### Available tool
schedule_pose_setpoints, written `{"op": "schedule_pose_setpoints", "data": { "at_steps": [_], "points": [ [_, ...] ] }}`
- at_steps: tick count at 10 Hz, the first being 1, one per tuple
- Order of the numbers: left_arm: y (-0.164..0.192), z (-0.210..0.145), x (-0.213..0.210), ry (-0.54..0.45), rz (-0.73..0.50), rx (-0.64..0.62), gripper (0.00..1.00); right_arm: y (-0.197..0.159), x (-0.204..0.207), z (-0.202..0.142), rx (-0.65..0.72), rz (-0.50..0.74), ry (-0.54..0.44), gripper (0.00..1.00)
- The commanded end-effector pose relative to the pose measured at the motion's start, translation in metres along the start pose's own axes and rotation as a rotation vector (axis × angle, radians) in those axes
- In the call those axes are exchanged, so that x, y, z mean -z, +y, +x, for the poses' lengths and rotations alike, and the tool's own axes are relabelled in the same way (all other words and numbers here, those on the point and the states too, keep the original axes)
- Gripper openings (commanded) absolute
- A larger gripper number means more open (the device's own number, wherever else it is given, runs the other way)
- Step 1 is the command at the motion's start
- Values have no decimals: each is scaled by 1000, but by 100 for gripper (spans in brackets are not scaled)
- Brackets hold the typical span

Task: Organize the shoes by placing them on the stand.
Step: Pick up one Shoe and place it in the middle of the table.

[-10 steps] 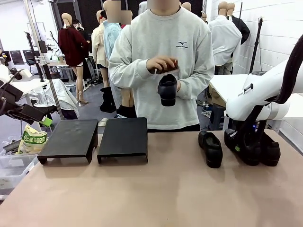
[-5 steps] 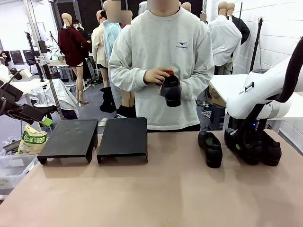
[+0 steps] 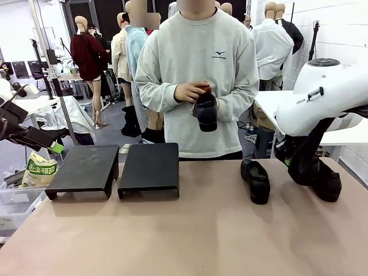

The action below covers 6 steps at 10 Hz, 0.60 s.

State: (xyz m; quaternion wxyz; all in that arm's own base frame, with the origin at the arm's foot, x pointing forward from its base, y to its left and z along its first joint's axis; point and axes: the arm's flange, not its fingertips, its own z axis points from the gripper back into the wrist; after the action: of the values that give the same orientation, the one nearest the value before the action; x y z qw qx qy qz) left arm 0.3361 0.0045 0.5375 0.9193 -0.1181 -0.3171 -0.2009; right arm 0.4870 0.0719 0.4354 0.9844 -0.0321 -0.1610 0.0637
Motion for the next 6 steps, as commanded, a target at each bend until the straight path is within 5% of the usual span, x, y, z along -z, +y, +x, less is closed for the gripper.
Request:
{"op": "schedule_pose_setpoints", "data": {
  "at_steps": [1,3,4,6],
  "points": [
    [2,-1,0,-2,-7,4,100,18,-31,-28,47,-102,-30,0],
    [2,-1,0,-2,-7,4,100,30,-69,-62,1,-134,-166,0],
    [2,-1,0,-2,-7,4,100,17,-34,-26,18,-65,-51,0],
    [2,-1,0,-2,-7,4,100,17,-34,-26,18,-65,-51,0]
  ]
}}
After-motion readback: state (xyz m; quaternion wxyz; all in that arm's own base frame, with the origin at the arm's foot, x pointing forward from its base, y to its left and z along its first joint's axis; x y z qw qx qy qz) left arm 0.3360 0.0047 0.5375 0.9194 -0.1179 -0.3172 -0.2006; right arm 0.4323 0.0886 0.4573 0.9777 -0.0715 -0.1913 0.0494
